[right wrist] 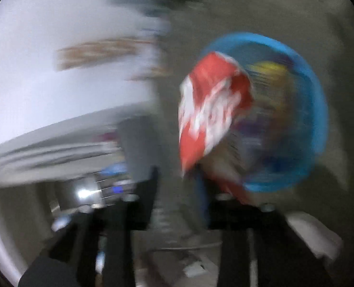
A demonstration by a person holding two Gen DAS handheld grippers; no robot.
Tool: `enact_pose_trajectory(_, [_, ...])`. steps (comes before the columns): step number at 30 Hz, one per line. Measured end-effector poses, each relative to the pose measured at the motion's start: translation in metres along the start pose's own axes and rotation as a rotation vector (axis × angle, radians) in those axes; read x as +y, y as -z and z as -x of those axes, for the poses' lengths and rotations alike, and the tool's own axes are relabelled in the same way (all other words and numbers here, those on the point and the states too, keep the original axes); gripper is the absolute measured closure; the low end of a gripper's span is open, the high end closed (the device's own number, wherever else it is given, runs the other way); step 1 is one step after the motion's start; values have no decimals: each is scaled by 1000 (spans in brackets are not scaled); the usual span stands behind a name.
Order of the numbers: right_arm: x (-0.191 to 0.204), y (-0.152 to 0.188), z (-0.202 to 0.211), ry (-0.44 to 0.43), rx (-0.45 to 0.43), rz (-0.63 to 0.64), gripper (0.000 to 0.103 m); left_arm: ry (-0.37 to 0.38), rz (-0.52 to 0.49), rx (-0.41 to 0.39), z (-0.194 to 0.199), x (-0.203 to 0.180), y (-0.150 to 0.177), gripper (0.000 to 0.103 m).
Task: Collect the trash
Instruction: 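Carry the blue-white box with left gripper while right gripper carries the red-white bag over the wastebasket, then open both grippers to drop the box and bag into the wastebasket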
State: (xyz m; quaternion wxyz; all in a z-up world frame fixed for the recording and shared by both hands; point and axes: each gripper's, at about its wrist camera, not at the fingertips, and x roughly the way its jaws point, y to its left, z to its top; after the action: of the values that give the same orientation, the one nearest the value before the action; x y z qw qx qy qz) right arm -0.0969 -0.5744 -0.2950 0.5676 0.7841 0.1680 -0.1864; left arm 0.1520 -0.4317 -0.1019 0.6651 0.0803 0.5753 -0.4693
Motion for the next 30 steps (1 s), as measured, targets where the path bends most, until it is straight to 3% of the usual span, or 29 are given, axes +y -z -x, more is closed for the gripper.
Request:
enact_pose_trajectory(2, [-23, -4, 3, 64, -26, -46, 64, -9, 7, 24, -11, 6, 0, 27])
enact_pose_trajectory(4, [-32, 0, 15, 42, -62, -53, 52, -16, 8, 48, -25, 8, 0, 27])
enact_pose_trajectory(12, [-7, 10, 66, 33, -145, 48, 50, -40, -16, 130, -90, -12, -14, 26])
enact_pose_trajectory(14, [5, 11, 71, 35, -153, 90, 46, -62, -25, 150, -113, -18, -21, 19])
enact_pose_trajectory(18, [17, 12, 75, 52, -144, 121, 45, -138, 41, 214, -152, -7, -23, 18])
enact_pose_trajectory(21, [18, 16, 73, 62, -137, 138, 45, -107, 90, 199, -143, 4, -15, 18])
enact_pose_trajectory(30, [34, 35, 67, 160, -136, 239, 45, -52, 18, 69, -49, -3, -16, 18])
